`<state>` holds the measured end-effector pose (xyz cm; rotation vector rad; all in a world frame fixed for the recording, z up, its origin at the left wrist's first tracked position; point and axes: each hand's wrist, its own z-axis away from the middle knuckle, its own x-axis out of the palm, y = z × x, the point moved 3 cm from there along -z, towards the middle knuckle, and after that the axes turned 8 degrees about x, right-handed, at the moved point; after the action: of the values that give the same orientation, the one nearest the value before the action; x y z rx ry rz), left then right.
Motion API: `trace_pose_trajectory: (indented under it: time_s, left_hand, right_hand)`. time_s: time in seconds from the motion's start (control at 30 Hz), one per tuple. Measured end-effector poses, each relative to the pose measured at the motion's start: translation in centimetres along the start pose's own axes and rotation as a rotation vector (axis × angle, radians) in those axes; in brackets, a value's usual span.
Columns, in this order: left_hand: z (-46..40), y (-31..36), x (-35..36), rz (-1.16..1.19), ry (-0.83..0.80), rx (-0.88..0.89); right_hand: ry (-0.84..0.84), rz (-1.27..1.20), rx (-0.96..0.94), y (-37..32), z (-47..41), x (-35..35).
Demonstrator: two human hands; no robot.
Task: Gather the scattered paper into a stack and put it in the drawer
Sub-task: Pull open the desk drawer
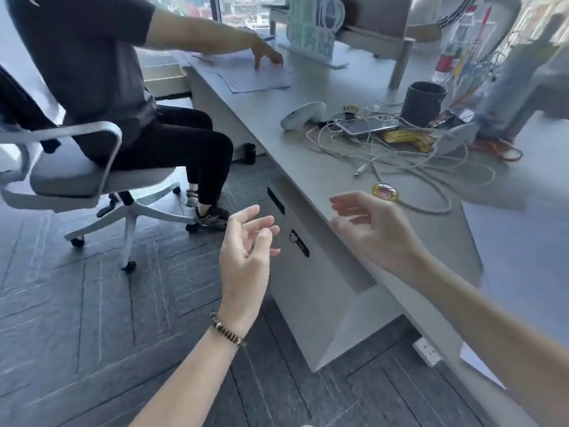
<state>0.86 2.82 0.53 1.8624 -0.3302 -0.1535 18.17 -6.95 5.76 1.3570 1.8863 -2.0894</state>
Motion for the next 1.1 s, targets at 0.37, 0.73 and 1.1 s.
trace_pose_trajectory:
  time_s: [0.37, 0.73, 1.1]
  left_hand:
    - [-1.8, -6.1, 2.0, 0.010, 0.056, -0.222]
    - [-4.5, -12.9, 4.1, -0.066, 0.083, -0.436]
    - [-4.5, -17.5, 6.4, -0.120, -0.135, -0.656]
  right_hand:
    - [-0.057, 0.264, -0.089, 0.5, -4.1, 2.4]
    - [-0.144, 0.473, -0.116, 2.0, -6.2, 3.5]
    - [-0.169, 0.655, -0.159, 2.1, -6.7, 4.3]
